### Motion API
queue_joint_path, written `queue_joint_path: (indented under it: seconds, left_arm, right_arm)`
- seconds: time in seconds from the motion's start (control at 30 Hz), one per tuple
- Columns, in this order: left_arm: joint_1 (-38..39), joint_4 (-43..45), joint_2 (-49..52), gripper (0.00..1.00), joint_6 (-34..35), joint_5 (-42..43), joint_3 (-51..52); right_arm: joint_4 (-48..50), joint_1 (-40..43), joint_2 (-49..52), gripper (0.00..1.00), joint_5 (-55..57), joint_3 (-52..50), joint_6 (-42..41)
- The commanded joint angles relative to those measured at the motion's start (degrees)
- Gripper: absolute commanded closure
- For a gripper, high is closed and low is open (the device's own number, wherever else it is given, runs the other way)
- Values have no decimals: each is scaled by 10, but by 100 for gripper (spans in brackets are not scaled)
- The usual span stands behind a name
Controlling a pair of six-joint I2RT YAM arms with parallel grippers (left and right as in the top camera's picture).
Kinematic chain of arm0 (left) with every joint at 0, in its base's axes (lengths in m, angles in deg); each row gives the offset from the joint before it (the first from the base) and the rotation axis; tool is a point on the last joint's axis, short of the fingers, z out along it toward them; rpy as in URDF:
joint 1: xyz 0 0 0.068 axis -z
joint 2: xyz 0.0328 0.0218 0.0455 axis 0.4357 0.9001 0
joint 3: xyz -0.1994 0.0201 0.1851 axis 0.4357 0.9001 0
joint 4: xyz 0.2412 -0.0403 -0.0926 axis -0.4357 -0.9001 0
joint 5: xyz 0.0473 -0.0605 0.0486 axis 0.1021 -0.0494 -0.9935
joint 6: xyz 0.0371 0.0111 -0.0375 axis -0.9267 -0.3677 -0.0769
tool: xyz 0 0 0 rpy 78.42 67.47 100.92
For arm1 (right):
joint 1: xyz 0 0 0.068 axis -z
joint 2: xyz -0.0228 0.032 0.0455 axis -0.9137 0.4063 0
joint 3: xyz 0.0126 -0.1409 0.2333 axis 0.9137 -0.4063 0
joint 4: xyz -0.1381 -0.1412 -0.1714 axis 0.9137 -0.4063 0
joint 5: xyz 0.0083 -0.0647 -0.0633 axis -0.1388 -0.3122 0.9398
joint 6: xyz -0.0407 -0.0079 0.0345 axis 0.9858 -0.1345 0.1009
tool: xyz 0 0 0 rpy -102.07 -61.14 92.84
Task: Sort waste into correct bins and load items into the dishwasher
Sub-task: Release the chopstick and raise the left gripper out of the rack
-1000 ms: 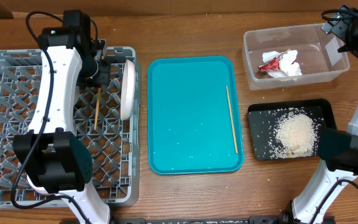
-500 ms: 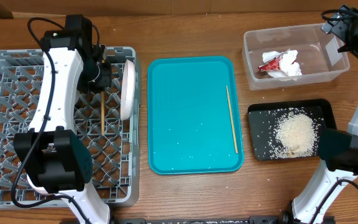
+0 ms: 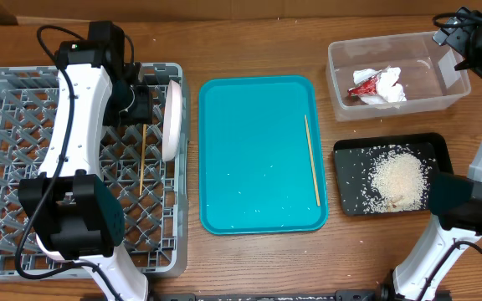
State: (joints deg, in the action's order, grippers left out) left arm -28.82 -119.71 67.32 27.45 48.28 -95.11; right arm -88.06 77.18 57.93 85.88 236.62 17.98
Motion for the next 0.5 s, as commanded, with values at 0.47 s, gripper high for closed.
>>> queue_joint_path:
  seconds: [0.47]
  left_arm:
    - [86, -77, -2, 60, -8, 364, -221]
  right_arm:
    - [1, 1, -14, 0, 6, 8, 4]
